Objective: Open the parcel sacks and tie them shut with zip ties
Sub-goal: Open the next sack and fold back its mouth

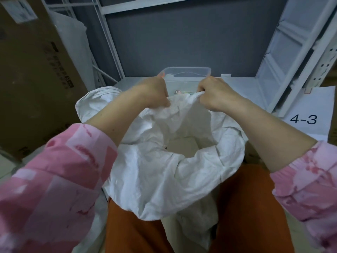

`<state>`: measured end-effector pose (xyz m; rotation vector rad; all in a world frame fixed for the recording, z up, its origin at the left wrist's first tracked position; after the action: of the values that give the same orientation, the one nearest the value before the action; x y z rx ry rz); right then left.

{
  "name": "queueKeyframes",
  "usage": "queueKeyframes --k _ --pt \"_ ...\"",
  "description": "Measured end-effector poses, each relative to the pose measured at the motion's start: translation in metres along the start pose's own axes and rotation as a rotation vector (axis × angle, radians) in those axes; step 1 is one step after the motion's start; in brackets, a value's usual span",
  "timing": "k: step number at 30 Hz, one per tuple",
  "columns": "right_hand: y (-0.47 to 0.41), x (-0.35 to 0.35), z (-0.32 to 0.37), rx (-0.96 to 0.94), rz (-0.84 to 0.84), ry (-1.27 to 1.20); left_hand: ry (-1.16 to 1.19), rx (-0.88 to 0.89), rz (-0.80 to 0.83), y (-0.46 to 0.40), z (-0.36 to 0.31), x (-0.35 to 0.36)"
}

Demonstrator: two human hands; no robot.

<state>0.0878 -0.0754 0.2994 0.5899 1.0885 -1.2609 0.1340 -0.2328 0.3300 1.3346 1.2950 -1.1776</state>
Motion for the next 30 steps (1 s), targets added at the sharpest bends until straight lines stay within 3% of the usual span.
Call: queueKeyframes --k 5,8,11,15,19,23,27,30 --pt "-0.002 0.001 -0.005 0.063 0.054 -0.032 -0.014 -0.057 0.057 -0.010 0.009 0.010" --pt "0.002 -0.004 -0.005 0.059 -0.033 -0.023 0.023 -0.096 0.145 -0.014 0.014 0.018" --pt "0.015 -0.004 0.012 -0.115 -0.119 0.080 0.174 -0.174 0.162 -0.016 0.015 0.020" --pt "0.022 0.018 0.032 -0.341 0.005 0.124 0.296 -0.168 0.204 -0.017 0.010 0.022" --pt "0.017 0.023 0.030 -0.332 -0.034 0.121 0.431 -0.154 0.207 -0.016 0.009 0.024" --pt "0.011 0.020 0.022 -0.224 -0.069 0.143 0.197 -0.112 0.034 -0.008 0.008 0.005" --pt "0.006 0.015 0.017 -0.144 -0.090 0.114 0.183 -0.137 0.192 -0.001 0.023 0.005" --pt "0.004 0.014 0.015 -0.135 -0.120 0.052 0.249 -0.159 0.200 -0.001 0.035 0.016"
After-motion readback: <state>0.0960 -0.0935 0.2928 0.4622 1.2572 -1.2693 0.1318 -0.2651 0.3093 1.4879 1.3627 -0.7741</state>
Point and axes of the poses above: each hand's wrist, its own y-axis away from the middle knuckle, its own x-axis out of the palm, z = x × y, the point moved 3 cm from there along -y, towards the middle knuckle, and after that the axes turned 6 degrees about x, right-handed, at the moved point
